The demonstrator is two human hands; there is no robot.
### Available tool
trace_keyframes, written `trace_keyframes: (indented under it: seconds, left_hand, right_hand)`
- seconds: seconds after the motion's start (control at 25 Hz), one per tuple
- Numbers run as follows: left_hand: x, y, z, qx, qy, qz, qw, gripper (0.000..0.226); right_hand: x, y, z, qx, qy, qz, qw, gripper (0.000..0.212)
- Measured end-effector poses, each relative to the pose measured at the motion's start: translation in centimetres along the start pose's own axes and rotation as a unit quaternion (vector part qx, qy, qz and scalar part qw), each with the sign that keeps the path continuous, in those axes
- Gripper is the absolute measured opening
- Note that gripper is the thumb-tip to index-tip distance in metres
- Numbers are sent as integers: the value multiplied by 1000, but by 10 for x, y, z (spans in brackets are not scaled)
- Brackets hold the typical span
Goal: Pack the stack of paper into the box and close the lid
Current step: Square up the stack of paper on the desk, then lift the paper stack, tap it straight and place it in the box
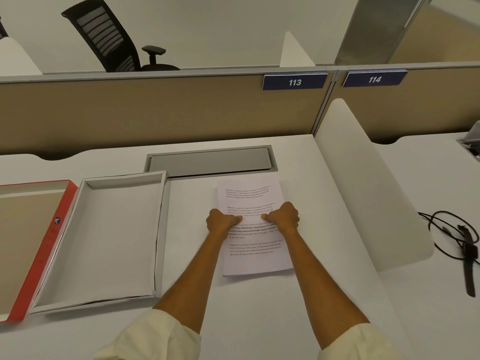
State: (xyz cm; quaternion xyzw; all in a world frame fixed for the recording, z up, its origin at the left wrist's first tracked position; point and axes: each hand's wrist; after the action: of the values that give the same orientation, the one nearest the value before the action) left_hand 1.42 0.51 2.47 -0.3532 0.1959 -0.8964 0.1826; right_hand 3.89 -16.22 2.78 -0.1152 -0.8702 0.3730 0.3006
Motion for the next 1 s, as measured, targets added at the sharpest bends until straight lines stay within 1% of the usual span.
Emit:
trace_keyframes:
  seconds: [0.16,0.2,0.28,0.36,0.4,0.56,0.64,0.76,0.88,1.0]
  left_hand:
    - [4,-6,3,3,19,-13,1000,52]
    - [6,-8,4,7,28,-7,1000,50]
    - [11,-12,8,27,50,8,998,46]
    - [15,-17,13,65,76,25,995,46]
    - [18,-19,16,88,91,37,991,46]
    - [36,-25,31,161,161,84,970,41]
    - [46,-26,32,187,205,90,956,41]
    - [57,-26,27,240,252,92,933,40]
    - [63,-23,20,289,286,95,909,39]
    - [66,-20,14,305,305,94,897,43]
  right_hand:
    - [3,-6,-3,-43,-30,-8,999,42]
    - [6,-8,-5,-46,-36,-4,998,42]
    - [12,-14,-10,-57,-51,8,997,51]
    - [18,-23,-17,-87,-74,23,993,61]
    - [21,-28,-21,-110,-91,32,989,62]
    - [37,-49,-29,-219,-165,72,959,47]
    - [44,-55,-27,-270,-187,78,941,42]
    - [51,-56,-20,-335,-209,95,914,42]
    - [56,-51,-9,-375,-226,109,892,43]
    - [58,-48,0,-403,-242,106,876,44]
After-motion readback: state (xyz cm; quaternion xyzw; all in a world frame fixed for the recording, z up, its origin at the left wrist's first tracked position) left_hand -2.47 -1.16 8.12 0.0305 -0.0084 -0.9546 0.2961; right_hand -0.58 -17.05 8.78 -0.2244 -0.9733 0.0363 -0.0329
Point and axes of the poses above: each hand's wrist, its own x-axis away from the middle knuckle, its own y-axis out of the palm, z = x × y, and after that the axes turned 5 degrees about z, right-handed
